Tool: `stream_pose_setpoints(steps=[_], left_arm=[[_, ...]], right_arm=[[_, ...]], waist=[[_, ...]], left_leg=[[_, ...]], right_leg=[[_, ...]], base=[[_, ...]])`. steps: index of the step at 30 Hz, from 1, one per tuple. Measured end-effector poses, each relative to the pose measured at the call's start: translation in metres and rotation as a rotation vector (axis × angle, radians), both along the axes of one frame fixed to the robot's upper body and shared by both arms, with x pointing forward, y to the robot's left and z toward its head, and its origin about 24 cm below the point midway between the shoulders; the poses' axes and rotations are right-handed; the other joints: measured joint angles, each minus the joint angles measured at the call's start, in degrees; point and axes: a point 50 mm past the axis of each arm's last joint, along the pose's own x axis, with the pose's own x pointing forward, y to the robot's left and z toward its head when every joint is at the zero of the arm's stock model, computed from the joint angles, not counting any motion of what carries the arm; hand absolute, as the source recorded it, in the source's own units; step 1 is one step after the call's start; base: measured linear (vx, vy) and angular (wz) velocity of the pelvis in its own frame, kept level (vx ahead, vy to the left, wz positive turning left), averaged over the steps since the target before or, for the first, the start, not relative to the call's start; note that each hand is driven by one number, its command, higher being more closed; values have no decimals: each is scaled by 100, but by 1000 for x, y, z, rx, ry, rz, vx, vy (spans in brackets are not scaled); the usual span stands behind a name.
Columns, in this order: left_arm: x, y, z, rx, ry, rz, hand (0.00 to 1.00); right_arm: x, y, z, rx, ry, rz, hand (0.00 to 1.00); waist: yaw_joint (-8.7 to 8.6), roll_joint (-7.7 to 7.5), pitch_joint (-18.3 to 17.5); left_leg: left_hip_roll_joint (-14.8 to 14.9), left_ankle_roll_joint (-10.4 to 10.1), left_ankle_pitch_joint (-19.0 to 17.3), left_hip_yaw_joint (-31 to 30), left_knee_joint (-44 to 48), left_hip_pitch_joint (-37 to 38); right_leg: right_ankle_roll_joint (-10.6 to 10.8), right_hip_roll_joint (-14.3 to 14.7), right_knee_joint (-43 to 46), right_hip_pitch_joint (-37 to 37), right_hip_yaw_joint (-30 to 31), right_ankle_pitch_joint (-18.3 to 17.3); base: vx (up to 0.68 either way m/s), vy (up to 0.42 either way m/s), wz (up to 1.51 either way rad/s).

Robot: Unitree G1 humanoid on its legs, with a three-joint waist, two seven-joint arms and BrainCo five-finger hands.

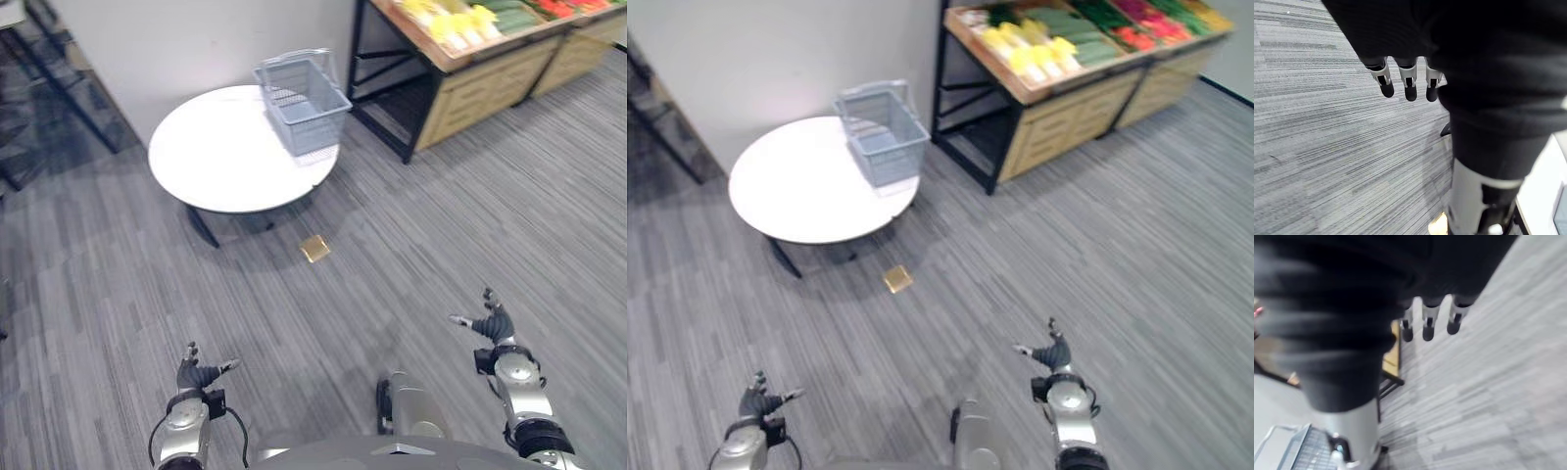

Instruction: Pick vegetable in the basket

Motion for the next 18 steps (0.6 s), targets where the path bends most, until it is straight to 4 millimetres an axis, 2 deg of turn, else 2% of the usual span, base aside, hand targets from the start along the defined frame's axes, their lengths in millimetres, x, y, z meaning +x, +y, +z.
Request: stream_pose_setpoints(steps=[1,2,3,4,5,6,7,8,10,11,12,13,14,15,16,17,18], left_arm=[[-5,-4,-3,-11,12,3,0],[-11,-6,-7,-15,33,7,0],[-15,-8,-9,-24,45,14,0],[-20,-11,-12,-38,57,32,0],[-24,-15,-14,-52,65,35,0],[-26,-17,-16,-60,71,41,0],[-33,-18,-18,-72,85,55,0],[-36,-17,-19,-72,92,62,0],[-38,-17,-19,-72,95,63,0],[-40,-17,-20,-73,102,63,0],[-41,-18,-20,-75,106,62,0],[-42,-20,-21,-80,108,62,0],[-44,-21,-22,-83,114,63,0],[-45,-19,-23,-71,134,51,0],[-42,-18,-22,-60,131,34,0],[-42,-21,-23,-67,131,33,0],[-44,-26,-25,-81,137,35,0]], right_arm=[[13,0,13,-48,-36,27,0],[27,6,26,-81,-79,65,0],[35,11,34,-106,-103,96,0],[43,21,41,-120,-128,136,0],[50,33,47,-136,-151,184,0],[53,38,50,-143,-168,200,0],[61,47,58,-148,-200,224,0],[67,52,66,-150,-233,227,0],[75,52,77,-166,-273,222,0],[79,52,85,-175,-294,225,0],[82,49,92,-195,-312,225,0],[85,43,101,-227,-327,226,0],[87,41,105,-243,-335,227,0],[89,42,107,-243,-343,223,0],[95,42,119,-259,-372,229,0],[98,43,124,-268,-383,232,0],[102,44,131,-296,-393,241,0]], waist=[[70,141,-7],[158,285,-11],[175,369,27],[163,375,43],[227,323,106],[297,336,111],[394,330,122],[461,274,140],[484,218,158],[486,187,178],[474,144,194],[482,152,186],[488,205,168],[548,-32,238],[519,-113,250],[527,-121,254],[609,-123,253]], left_leg=[[65,63,133,-8,286,-81],[193,40,290,-105,795,-188],[273,2,437,-277,1483,-392],[324,-23,951,-388,2679,-820],[448,-111,1476,-314,3776,-1208],[557,-71,1398,-143,4309,-1410],[743,106,1119,387,5044,-1836],[817,271,871,949,5189,-2204],[802,341,654,1653,4841,-2568],[704,347,556,2060,4376,-2699],[432,363,513,2513,3430,-2776],[97,420,717,2825,2215,-2786],[-67,584,1083,2867,1533,-2755],[-448,964,1310,2982,1136,-2481],[-584,1139,1276,2937,1030,-2397],[-577,1206,1225,2919,1110,-2403],[-560,1246,1163,2845,1223,-2320]], right_leg=[[-62,127,159,22,-48,-195],[-139,252,314,171,-171,-447],[-217,266,382,422,-322,-651],[-306,275,366,838,-516,-880],[-449,306,166,1359,-659,-1027],[-528,325,37,1609,-703,-1084],[-577,341,-296,2054,-795,-1118],[-578,305,-656,2439,-897,-1122],[-541,222,-1000,2787,-1047,-1142],[-465,139,-1104,2963,-1155,-1162],[-300,17,-1166,3121,-1280,-1190],[-133,-70,-1200,3231,-1367,-1293],[-31,-67,-1214,3303,-1399,-1362],[50,-282,-1257,3456,-1390,-1396],[78,-342,-1263,3468,-1319,-1198],[115,-339,-1263,3500,-1264,-1067],[119,-341,-1135,3545,-1149,-813]], base=[[616,-487,-2],[499,-381,23],[488,-334,55],[486,-270,69],[480,-233,54],[549,-205,28],[428,-133,26],[500,-141,36],[328,-45,37],[460,48,42],[568,113,47],[582,145,41],[493,157,42],[490,152,48],[472,144,47],[418,136,27],[383,109,14]])
